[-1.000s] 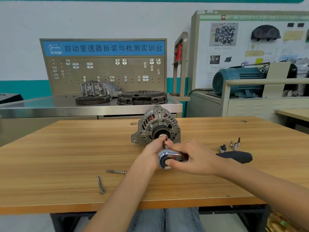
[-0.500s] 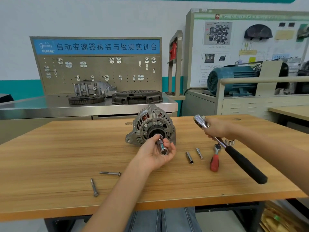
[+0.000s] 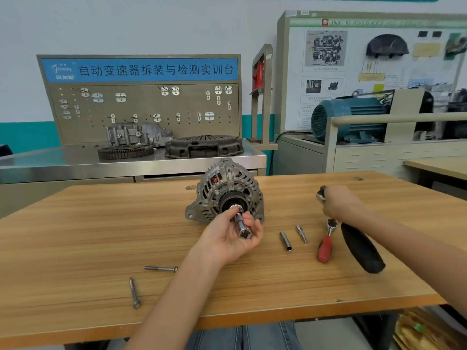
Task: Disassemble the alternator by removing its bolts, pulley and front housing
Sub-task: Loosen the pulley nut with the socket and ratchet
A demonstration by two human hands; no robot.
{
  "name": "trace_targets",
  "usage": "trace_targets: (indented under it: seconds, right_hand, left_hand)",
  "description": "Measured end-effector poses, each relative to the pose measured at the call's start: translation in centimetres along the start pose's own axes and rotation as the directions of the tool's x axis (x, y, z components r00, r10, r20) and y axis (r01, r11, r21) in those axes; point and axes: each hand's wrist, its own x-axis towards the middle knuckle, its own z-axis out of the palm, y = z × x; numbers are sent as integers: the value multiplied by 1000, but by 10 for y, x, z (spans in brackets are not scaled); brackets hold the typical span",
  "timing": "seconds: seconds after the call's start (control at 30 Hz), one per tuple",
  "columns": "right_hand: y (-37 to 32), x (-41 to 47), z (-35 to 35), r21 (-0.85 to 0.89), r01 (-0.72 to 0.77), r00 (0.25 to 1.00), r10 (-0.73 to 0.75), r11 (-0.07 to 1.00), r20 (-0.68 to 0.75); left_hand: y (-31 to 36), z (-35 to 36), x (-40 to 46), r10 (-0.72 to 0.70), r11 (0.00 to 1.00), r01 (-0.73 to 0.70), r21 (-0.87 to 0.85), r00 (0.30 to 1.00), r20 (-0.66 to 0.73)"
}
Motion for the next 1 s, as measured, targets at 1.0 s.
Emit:
trace_targets:
  seconds: [1.0]
  right_hand:
    - [-16, 20, 16, 138, -66, 987, 45, 988, 154]
  left_hand:
    - [-4, 3, -4, 44, 999, -45, -11, 997, -56]
